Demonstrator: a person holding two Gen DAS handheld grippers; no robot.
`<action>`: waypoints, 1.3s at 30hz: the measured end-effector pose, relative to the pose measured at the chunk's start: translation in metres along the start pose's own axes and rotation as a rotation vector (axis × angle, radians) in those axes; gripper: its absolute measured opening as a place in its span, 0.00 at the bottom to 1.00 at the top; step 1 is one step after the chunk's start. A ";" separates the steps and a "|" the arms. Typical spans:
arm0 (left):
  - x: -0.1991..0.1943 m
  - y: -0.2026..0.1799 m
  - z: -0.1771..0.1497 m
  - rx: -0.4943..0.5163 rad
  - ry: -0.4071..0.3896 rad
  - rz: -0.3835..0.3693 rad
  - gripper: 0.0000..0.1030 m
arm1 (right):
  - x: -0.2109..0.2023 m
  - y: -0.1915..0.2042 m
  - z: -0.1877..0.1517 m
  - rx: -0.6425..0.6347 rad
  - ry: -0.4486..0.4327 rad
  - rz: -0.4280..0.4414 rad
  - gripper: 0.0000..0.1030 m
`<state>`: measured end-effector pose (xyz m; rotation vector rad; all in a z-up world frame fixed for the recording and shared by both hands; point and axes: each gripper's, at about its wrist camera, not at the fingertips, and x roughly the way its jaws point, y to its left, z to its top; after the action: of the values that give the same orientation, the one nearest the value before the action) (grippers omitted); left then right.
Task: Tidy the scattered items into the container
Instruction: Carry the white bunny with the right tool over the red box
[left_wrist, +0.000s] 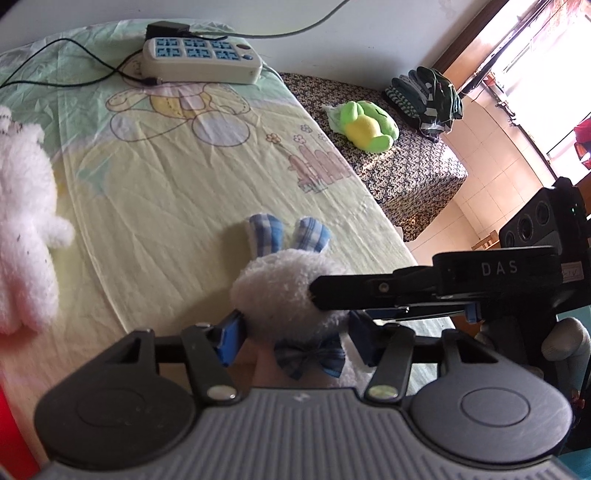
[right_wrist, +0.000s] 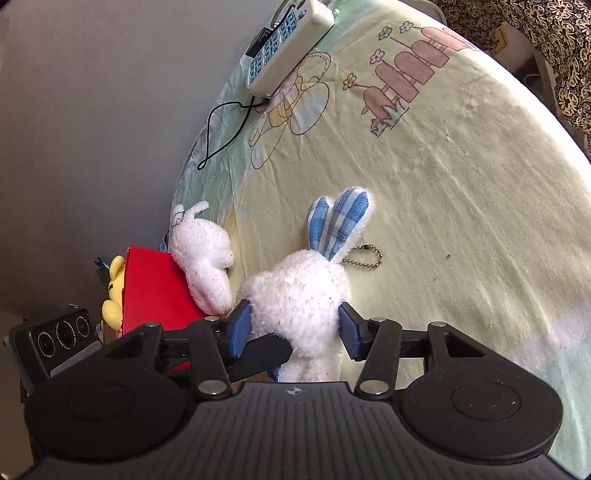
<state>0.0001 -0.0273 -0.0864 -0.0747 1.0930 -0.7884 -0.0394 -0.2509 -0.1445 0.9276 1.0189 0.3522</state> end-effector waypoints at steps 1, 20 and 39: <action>-0.003 -0.002 0.000 -0.001 -0.007 -0.001 0.56 | -0.002 0.005 -0.001 -0.019 -0.001 -0.011 0.48; -0.171 -0.010 -0.018 -0.010 -0.425 0.172 0.56 | -0.025 0.171 -0.012 -0.475 -0.080 0.097 0.47; -0.302 0.109 -0.078 -0.080 -0.543 0.369 0.56 | 0.110 0.322 -0.097 -0.687 -0.070 0.218 0.47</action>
<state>-0.0726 0.2594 0.0602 -0.1410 0.5949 -0.3563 -0.0161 0.0563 0.0302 0.4193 0.6562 0.7888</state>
